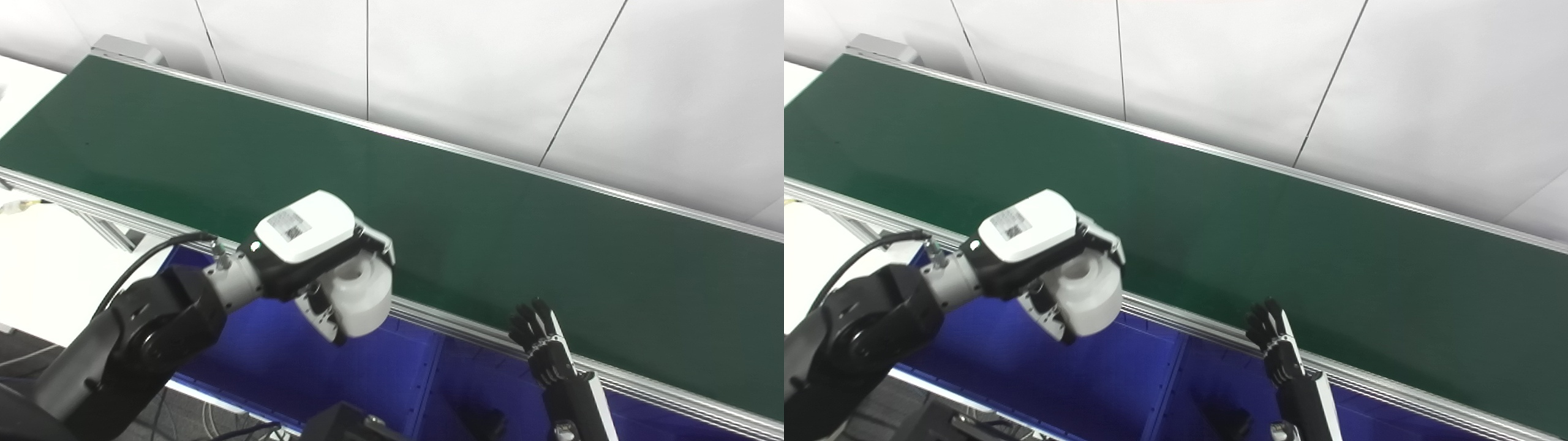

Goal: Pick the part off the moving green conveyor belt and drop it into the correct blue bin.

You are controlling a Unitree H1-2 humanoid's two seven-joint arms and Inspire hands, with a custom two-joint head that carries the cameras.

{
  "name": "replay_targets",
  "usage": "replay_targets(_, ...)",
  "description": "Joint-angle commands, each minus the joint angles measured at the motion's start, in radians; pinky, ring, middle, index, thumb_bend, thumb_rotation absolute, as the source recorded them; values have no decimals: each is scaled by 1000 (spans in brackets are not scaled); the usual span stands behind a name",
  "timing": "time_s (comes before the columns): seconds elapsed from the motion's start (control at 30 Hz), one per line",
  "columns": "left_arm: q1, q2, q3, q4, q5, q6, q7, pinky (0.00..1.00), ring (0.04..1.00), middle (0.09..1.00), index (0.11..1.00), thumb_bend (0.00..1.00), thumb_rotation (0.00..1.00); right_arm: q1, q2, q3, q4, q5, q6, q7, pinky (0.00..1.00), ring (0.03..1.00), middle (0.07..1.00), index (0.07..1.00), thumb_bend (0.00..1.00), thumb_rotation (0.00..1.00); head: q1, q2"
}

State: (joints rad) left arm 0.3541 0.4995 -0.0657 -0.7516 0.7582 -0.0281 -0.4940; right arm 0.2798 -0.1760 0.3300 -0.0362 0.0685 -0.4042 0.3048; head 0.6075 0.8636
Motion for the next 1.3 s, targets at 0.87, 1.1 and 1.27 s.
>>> replay_targets(0.87, 164, -236, -68, 327, 355, -123, 479, 371, 424, 452, 522, 516, 0, -14, 17, -18, -46, 10, 5, 15, 886, 920, 940, 985, 898, 923, 12, 12)
replay_targets(1.1, 128, -207, -116, 367, 409, -84, 407, 294, 346, 407, 522, 515, 0, -9, 12, -19, -63, 7, 9, 19, 890, 926, 946, 995, 893, 941, 21, 13)
replay_targets(1.27, 115, -196, -124, 383, 408, -46, 322, 329, 379, 417, 526, 515, 0, -5, 3, -19, -92, 17, 46, 25, 892, 928, 948, 995, 907, 940, 35, 25)
